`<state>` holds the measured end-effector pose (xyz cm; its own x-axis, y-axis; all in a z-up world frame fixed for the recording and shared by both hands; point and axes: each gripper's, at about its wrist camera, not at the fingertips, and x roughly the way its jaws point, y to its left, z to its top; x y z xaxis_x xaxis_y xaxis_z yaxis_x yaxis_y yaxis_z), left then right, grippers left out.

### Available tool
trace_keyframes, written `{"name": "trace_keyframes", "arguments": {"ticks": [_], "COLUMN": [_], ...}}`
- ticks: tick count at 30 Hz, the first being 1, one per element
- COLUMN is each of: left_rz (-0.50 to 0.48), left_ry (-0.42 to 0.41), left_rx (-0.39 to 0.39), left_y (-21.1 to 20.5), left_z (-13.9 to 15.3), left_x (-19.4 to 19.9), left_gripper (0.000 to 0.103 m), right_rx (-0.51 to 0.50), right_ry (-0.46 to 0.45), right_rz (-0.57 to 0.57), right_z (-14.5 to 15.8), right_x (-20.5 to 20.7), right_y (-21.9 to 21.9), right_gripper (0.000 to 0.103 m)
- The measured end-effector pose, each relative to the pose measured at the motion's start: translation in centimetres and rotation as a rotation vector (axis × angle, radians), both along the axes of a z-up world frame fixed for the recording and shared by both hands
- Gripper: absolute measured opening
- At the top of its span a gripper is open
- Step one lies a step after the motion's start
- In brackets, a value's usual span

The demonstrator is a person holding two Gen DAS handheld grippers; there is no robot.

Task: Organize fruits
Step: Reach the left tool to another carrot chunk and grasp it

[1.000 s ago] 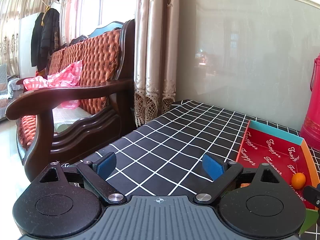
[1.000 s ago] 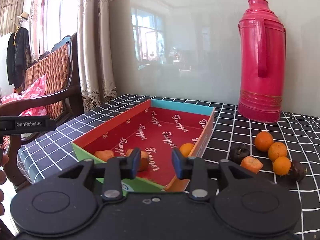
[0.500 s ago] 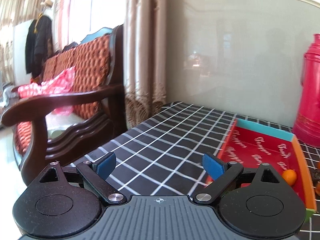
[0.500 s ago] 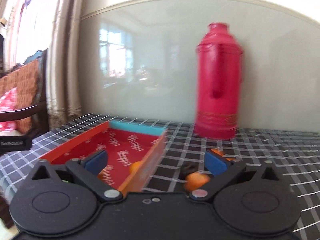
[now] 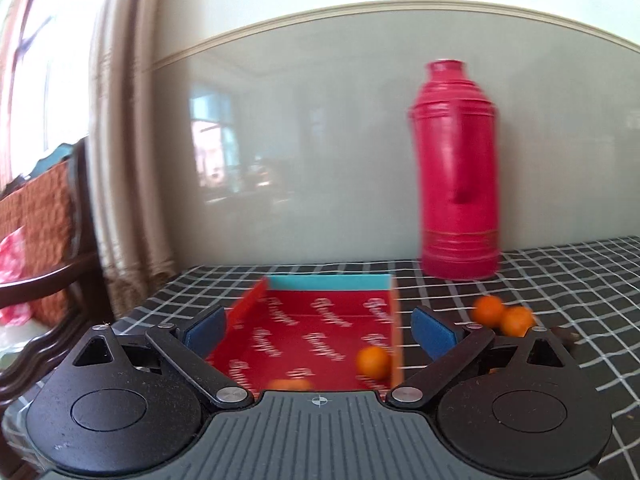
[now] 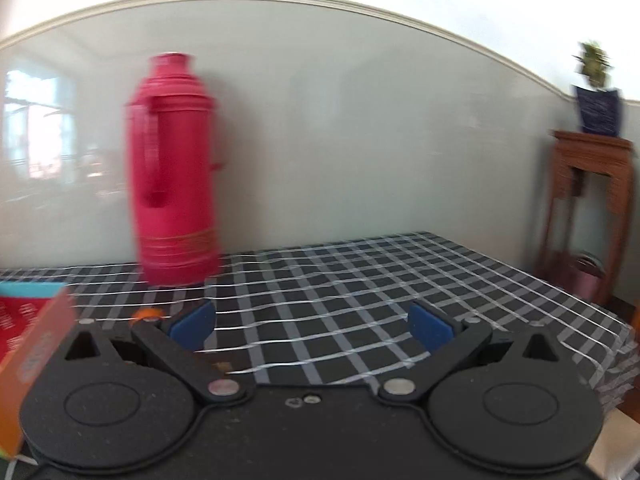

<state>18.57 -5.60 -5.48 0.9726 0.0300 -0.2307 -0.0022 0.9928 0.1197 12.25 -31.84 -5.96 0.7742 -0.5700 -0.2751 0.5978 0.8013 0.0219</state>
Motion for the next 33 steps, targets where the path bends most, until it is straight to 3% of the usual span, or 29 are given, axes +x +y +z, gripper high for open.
{"name": "trace_keyframes", "arguments": {"ticks": [6, 16, 25, 27, 33], "left_rz": [-0.136, -0.187, -0.164, -0.174, -0.190], "left_ry": [0.040, 0.185, 0.334, 0.375, 0.361], "left_rx": [0.040, 0.023, -0.016, -0.034, -0.009], "left_y": [-5.0, -10.4, -11.7, -11.6, -11.9], "left_z": [-0.9, -3.6, -5.5, -5.9, -6.0], "left_x": [0.3, 4.1, 8.4, 9.2, 8.8], "left_gripper": [0.098, 0.097, 0.064, 0.047, 0.035], "right_rx": [-0.010, 0.025, 0.044, 0.058, 0.070], "right_ry": [-0.071, -0.075, -0.083, -0.090, -0.098], "right_rz": [-0.212, -0.227, -0.212, -0.205, -0.178], "right_z": [0.0, -0.5, -0.5, -0.5, -0.4], "right_x": [-2.9, -4.8, -5.2, -5.3, -5.0], "right_y": [-3.8, -6.5, -7.6, -7.8, -7.3], "right_gripper": [0.097, 0.097, 0.097, 0.097, 0.097]}}
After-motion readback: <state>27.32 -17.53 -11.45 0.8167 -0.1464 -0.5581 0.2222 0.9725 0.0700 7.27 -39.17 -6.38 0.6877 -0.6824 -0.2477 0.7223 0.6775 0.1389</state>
